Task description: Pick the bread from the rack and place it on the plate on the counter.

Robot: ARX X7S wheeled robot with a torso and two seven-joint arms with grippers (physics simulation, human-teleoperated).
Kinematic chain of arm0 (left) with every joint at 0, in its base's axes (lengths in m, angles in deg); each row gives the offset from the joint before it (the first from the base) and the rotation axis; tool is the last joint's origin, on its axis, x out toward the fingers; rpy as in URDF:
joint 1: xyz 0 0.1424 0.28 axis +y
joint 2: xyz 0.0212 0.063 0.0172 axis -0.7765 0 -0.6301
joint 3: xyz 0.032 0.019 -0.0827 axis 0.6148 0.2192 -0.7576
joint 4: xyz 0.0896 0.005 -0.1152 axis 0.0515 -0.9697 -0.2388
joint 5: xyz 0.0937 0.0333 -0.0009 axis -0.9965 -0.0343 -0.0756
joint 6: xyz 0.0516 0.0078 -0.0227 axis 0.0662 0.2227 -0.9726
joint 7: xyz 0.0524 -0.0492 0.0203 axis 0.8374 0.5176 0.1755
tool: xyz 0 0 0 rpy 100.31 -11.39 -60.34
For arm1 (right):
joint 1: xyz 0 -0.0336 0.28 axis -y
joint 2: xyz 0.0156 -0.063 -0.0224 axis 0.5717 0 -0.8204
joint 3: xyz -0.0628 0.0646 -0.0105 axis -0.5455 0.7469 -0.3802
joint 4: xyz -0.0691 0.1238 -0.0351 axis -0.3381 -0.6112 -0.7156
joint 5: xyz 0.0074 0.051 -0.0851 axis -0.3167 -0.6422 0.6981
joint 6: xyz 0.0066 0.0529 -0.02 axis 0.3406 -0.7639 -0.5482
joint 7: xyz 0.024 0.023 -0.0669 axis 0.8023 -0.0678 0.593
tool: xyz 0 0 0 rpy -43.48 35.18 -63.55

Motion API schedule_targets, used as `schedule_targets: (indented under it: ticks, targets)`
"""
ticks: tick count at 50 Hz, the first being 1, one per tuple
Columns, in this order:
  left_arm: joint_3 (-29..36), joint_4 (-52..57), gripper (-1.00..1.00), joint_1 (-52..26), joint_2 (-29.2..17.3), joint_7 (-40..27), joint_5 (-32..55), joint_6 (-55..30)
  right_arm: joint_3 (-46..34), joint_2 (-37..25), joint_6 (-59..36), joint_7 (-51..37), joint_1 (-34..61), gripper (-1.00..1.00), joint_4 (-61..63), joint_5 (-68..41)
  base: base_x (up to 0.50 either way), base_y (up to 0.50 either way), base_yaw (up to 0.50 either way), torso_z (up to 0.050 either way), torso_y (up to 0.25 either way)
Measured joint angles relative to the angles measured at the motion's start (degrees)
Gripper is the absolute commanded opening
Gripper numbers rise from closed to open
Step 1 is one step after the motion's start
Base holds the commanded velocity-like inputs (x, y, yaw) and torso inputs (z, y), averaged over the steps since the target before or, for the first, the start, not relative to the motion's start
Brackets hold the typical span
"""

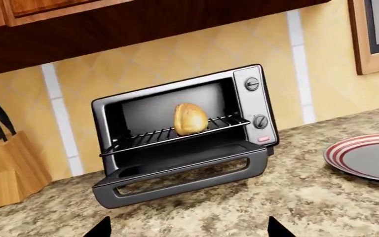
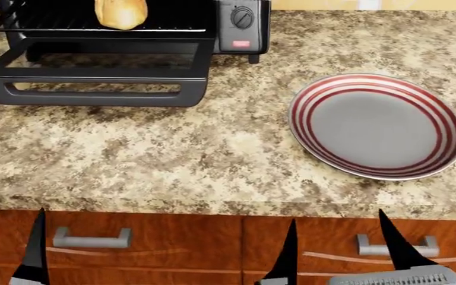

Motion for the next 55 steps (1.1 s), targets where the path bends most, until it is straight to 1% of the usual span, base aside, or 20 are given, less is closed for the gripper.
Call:
schedule_targets:
  ticks: [7,11,16,21,23,26,30,36,40,45,50,55]
  targets:
    - [-0.3,2.8,1.00,-1.0,-1.5,-1.3,1.7,-2.7,-0.5,-0.4,-2.7,0.0,0.9,1.00,2.4,-0.2,0.00,0.50,0.00,0.048,0.065]
    - [-0.1,3.7,1.00,-1.9,-4.1,-4.5,5.1,-3.4,-0.8,-0.6,-4.5,0.0,1.6,1.00,3.8,-0.2,0.00,0.42,0.00,0.048,0.066]
    - [1.8,4.4,1.00,-5.6,-11.3,-13.6,14.5,-2.9,-1.8,-1.1,-9.5,0.0,4.0,1.00,6.9,0.2,0.00,0.00,0.00,0.048,0.064]
    - [5.4,4.8,1.00,-12.1,-19.4,-23.7,25.7,-1.8,-2.6,-1.8,-15.4,0.1,7.6,1.00,10.4,0.3,0.00,0.00,0.00,0.048,0.064]
    - [6.8,4.9,1.00,-15.1,-22.3,-27.2,30.0,-1.5,-3.0,-3.2,-17.2,-1.5,9.6,1.00,11.4,-1.6,0.00,0.00,0.00,0.048,0.064]
    - [8.7,5.0,1.00,-19.8,-26.2,-31.8,36.3,-1.1,-4.8,-9.1,-18.5,-9.0,15.0,1.00,12.5,-9.4,0.00,0.00,0.00,0.048,0.066]
    - [10.8,5.1,1.00,-25.6,-30.3,-36.6,43.4,-0.8,-8.0,-16.4,-19.1,-22.8,23.2,1.00,13.6,-25.5,0.00,0.00,0.00,0.048,0.065]
    - [13.3,5.2,1.00,-34.0,-35.2,-42.1,52.9,-0.7,-11.3,-23.6,-21.1,-38.1,35.0,1.00,14.2,-46.1,0.01,0.00,0.00,0.048,0.064]
    - [14.6,5.3,1.00,-39.8,-37.7,-45.1,58.6,-0.9,-12.9,-26.3,-22.9,-46.0,42.8,1.00,14.4,-57.3,0.30,0.00,0.00,0.048,0.065]
    - [16.0,5.2,1.00,-46.8,-39.8,-48.2,65.0,-1.8,-14.3,-28.5,-24.5,-53.6,50.4,1.00,14.6,-68.0,0.33,0.00,0.00,0.048,0.065]
    - [17.0,5.1,1.00,-53.0,-41.3,-50.7,70.5,-2.9,-15.2,-29.9,-25.4,-58.7,55.5,1.00,14.9,-75.2,0.33,0.00,0.00,0.048,0.066]
    - [17.7,4.9,1.00,-58.5,-42.1,-52.6,75.1,-4.2,-15.9,-30.7,-25.9,-62.0,59.1,1.00,15.0,-79.9,0.33,0.00,0.00,0.048,0.066]
